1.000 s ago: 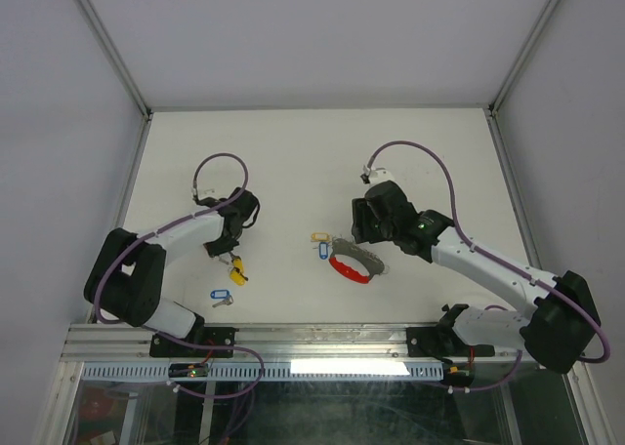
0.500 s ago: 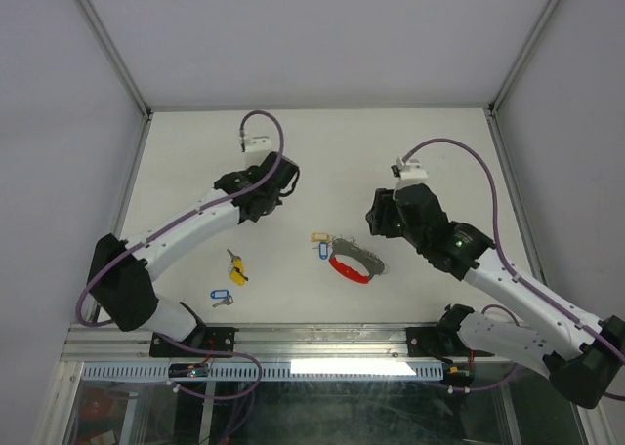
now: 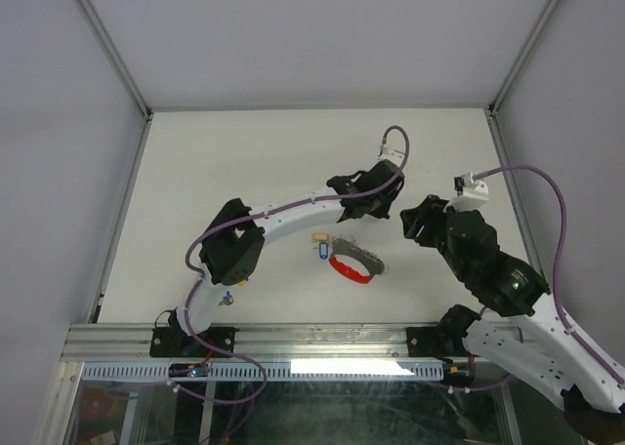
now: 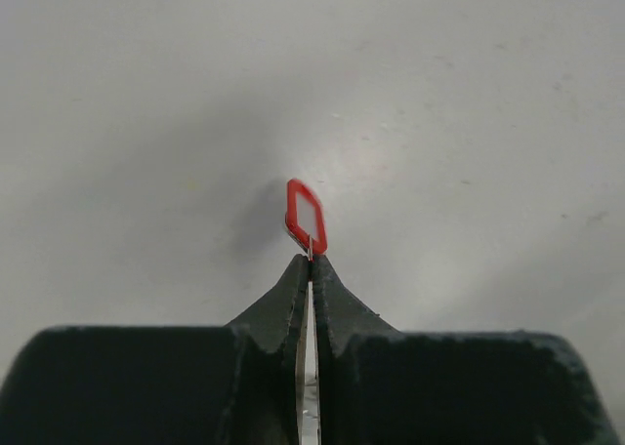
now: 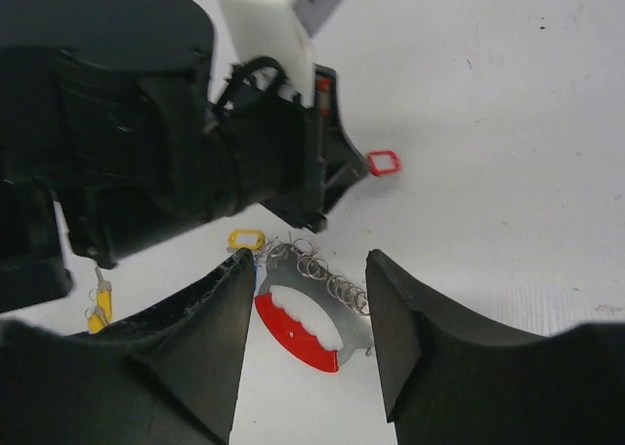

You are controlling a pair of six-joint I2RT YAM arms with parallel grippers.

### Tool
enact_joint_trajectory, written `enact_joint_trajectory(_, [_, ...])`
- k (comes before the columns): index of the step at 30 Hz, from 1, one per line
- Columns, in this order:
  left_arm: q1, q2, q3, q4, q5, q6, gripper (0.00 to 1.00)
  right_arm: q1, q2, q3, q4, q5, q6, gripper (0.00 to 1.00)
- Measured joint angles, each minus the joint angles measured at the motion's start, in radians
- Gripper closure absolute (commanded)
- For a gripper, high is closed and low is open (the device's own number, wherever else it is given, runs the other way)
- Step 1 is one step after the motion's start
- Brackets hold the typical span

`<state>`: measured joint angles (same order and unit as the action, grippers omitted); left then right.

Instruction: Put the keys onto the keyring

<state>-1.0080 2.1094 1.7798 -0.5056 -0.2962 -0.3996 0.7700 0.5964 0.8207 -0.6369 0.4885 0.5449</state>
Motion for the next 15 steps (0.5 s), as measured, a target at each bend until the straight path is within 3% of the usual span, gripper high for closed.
enact_joint_trajectory(8, [-0.059, 0.140, 0.066, 0.056, 0.203, 0.014, 1.00, 0.000, -0.069, -0.008, -0.060, 0.048, 0.040, 0.45])
enact_joint_trajectory(12, [-0.045, 0.158, 0.066, 0.066, 0.227, 0.005, 0.87, 0.000, -0.069, -0.010, -0.080, 0.048, 0.041, 0.44])
enact_joint_trajectory(15, [-0.031, 0.161, 0.061, 0.073, 0.225, -0.007, 0.68, 0.000, -0.071, -0.018, -0.082, 0.046, 0.041, 0.43])
